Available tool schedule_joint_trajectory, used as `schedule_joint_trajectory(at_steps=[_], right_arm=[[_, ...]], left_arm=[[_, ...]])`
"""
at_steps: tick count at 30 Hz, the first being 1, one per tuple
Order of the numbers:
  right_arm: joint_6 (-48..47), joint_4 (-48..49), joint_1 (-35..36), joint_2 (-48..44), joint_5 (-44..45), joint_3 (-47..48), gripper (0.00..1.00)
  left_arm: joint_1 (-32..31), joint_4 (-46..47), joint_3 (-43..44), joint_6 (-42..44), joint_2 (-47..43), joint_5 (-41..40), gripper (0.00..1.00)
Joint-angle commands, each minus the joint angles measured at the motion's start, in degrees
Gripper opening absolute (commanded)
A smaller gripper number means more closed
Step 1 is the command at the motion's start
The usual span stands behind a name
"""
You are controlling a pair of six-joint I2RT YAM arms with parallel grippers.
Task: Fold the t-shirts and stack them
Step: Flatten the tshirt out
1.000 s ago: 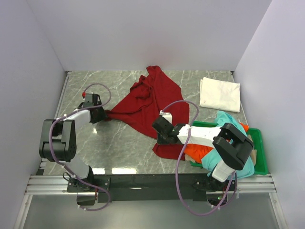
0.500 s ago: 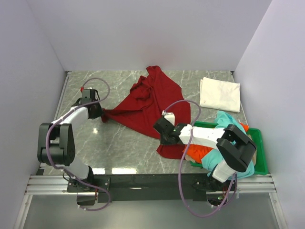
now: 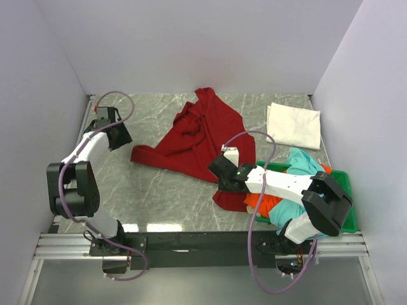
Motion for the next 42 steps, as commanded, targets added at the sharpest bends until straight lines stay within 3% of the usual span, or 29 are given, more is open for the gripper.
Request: schedule_joint_trajectory(at_steps=[1,4,11,15,42], right_arm=[[0.33,-1.71,-0.02,-2.68,2.28,0.07,0.00],[0.15,-1.27,-0.02,-2.33,1.66,0.42,0.00],[0.06,-0.22,-0.02,-1.62,0.70,0.34,0.00],[-0.03,0.13,-0.02,-2.24,0.26,0.16,0.00],[-0.02,1.10,0.07,-1.71,-1.15,0.33,0.00]], left_arm=[[1.78,0.37,2.13,-0.38,1.46,-0.40,0.60],[1.61,2.12,-0.85,-1.35,-0.99,-1.02,0.64],[-2.26,5.20,-12.17,-4.60,-9.96,-0.06,0.60],[-2.17,6.78,-15.88,-5.57,-9.97,-0.06,0.57],[-2.17,8.01,-13.51,-3.55,1.19,-2.69,0.49]])
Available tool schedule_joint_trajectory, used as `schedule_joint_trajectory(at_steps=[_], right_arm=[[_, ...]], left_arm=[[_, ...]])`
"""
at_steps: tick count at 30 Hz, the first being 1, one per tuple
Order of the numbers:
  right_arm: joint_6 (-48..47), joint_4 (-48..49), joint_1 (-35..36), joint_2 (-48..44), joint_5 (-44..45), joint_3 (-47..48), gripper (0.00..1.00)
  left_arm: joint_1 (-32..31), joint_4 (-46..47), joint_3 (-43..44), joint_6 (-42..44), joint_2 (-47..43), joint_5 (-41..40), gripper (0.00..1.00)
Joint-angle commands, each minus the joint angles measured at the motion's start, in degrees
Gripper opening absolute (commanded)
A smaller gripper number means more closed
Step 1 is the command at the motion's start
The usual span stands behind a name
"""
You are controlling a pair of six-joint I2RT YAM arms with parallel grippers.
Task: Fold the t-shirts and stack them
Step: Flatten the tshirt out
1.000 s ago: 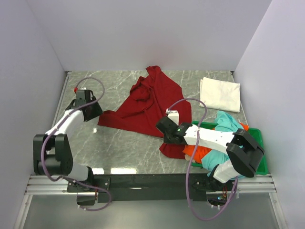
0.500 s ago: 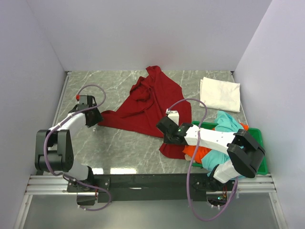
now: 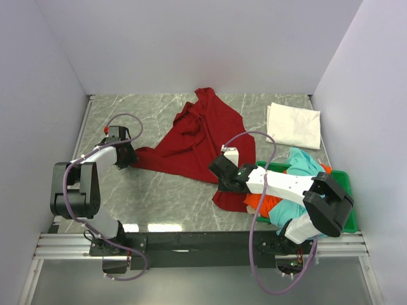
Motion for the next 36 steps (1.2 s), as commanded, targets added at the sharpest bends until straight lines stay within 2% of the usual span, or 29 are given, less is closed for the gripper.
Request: schedule_joint_trajectory(at_steps=[1,4,9,12,13,16,21,25,28,34,35,36], right_arm=[[0.08,0.42,0.07,-0.71,0.60,0.71,0.00],[0.00,0.77,-0.02,-0.44,0.34,0.71,0.00],[-0.09,0.86,0.07,0.17,0.07,0.97,0.00],[-0.18,0.95,0.07,0.61,-0.02,1.41,0.00],[-0.27,0.77,0.07,0.96,-0.02,1.58,0.00],[-0.35,0.60,0.24,1.31,0.07,2.11,0.00],[-0.79,-0.81,1.12,1.40,0.60,4.04,0.00],[-0.79,-1.77,3.92,2.10,1.13,6.77,0.00],[-0.79,-1.78,5.94,4.29,0.69,9.49,0.00],[-1.58,-2.04,9.29,12.11,-1.16,15.82,0.00],[-1.59,-3.17,10.34,12.91,-0.98,16.69,0.03],[-1.06,-3.88,10.78,13.35,-0.46,17.83,0.19]], left_arm=[[0.12,1.22,1.30,1.13,1.15,0.23,0.48],[-1.53,1.66,0.95,1.57,1.59,0.68,0.43],[-2.69,1.13,1.13,2.54,3.26,0.24,0.41],[-2.87,1.30,1.13,2.98,4.05,0.85,0.30],[-2.87,1.39,1.13,3.24,4.40,1.20,0.19],[-2.95,1.22,1.39,3.50,4.67,1.29,0.00],[-2.95,1.83,1.04,2.01,0.29,2.34,0.00],[-2.69,-0.27,3.23,0.34,-9.71,0.69,0.00],[-1.21,-3.17,6.48,0.17,-13.34,-0.99,0.00],[4.33,0.41,4.38,-1.50,-14.06,-0.64,0.00],[4.78,0.77,4.03,-1.68,-13.97,-0.90,0.00],[5.13,1.13,3.33,-1.86,-13.97,-1.17,0.00]])
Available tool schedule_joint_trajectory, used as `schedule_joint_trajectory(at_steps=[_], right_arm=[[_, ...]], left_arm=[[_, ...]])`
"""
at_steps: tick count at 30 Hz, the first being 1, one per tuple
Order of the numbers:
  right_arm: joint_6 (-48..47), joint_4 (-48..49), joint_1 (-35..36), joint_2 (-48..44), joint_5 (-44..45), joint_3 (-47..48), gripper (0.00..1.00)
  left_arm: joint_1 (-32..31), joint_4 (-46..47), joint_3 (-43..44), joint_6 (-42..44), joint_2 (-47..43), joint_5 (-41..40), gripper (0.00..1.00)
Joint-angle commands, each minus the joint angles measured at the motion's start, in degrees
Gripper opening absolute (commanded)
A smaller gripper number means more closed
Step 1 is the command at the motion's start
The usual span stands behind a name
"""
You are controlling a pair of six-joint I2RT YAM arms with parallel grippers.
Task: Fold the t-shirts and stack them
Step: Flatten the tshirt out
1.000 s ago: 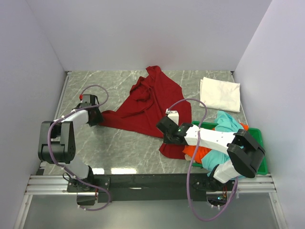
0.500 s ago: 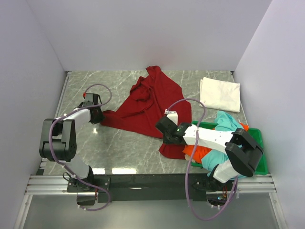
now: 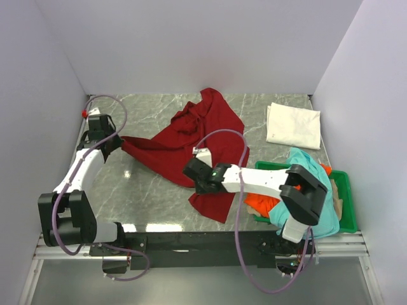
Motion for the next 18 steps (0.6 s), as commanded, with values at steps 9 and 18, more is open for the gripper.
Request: schedule_joint_trajectory(at_steps=[9,18], right_arm=[[6.47,-5.06,4.15,-11.64,4.51,-7.07,0.51],[17.89,-9.63,7.58,-16.84,4.07,-21.50,0.49]], left_arm=[[2.98,4.93,-5.52,-3.18,-5.53,-2.36,0.00],[2.89,4.93,-6.14,-3.09,-7.21,0.63,0.00]])
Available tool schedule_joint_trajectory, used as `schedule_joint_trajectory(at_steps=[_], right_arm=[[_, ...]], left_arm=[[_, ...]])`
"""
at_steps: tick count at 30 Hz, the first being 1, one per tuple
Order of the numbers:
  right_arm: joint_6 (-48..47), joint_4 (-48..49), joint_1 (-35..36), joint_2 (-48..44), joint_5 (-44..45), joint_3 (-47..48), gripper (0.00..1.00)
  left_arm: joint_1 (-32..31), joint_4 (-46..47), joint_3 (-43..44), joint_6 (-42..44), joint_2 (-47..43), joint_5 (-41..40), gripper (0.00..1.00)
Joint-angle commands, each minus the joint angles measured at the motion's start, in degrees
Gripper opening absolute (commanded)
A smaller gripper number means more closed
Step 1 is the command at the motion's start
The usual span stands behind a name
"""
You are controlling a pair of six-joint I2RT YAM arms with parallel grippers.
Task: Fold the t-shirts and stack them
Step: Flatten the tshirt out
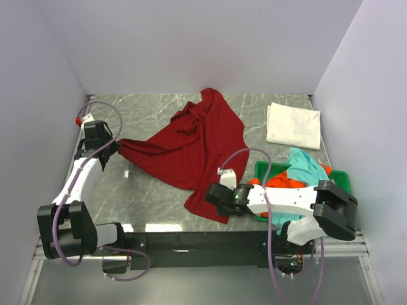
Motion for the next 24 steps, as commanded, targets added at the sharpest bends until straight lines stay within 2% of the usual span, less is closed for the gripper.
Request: schedule_joint_trajectory(at_steps=[1,15,24], right_arm=[[6.75,-2.49,1.40,-1.16,1.20,-3.24,0.48],[11.14,-5.11,6.40,4.19,0.76,0.27,0.47],[13.17,-5.65,8.34,2.53,0.41,0.79,0.47]], left_arm=[[0.07,2.29,-0.35,-0.31,-2.18,1.46,0.00],[0.07,3.17,-0.70,-0.14,-1.56,3.93,0.00],[-0.28,3.52,-0.88,-0.14,-1.39,4.45,0.00]])
